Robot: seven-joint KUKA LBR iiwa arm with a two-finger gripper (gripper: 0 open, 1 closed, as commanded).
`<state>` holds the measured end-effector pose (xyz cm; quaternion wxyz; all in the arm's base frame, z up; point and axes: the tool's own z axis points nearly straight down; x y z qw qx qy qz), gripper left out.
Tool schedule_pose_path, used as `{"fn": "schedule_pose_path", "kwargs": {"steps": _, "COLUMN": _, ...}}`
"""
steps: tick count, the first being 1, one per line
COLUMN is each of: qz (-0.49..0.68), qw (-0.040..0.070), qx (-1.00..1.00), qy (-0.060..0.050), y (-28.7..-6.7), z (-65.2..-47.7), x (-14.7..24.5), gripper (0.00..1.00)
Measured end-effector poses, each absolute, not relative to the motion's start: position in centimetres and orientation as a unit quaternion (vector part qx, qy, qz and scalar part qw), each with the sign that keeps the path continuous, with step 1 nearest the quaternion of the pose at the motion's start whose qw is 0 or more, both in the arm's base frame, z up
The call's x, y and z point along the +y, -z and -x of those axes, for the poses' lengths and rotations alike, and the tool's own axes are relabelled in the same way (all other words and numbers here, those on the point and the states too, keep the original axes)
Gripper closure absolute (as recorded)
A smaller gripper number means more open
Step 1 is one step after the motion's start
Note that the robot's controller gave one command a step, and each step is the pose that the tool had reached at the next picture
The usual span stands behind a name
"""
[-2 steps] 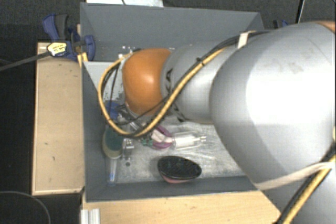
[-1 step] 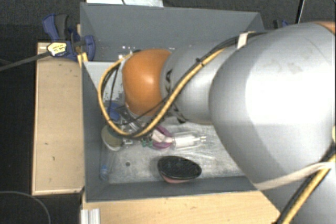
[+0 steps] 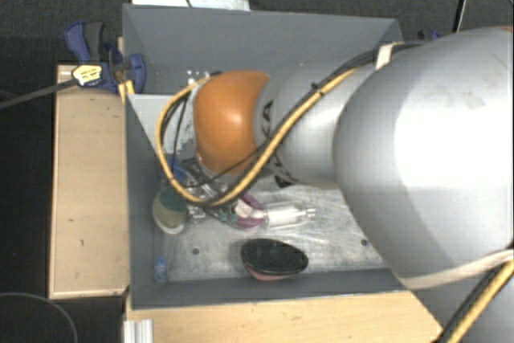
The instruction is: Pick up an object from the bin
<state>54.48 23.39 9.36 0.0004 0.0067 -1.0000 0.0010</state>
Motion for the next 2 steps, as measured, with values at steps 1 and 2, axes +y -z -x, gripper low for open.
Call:
{"fn": "schedule_pose_path", "kwargs": {"steps": 1, "qz": -0.015, "qw": -0.005, "qx": -1.000, "qy": 0.002, "y": -18.4, "z": -54.4, "x": 23.8, "gripper": 1.00}}
{"fn": "schedule_pose_path", "kwargs": {"steps": 2, "qz": 0.051, "qw": -0.002, "qx": -0.999, "qy": 0.001, "y": -14.5, "z": -57.9, "x": 25.2, "gripper": 1.00}}
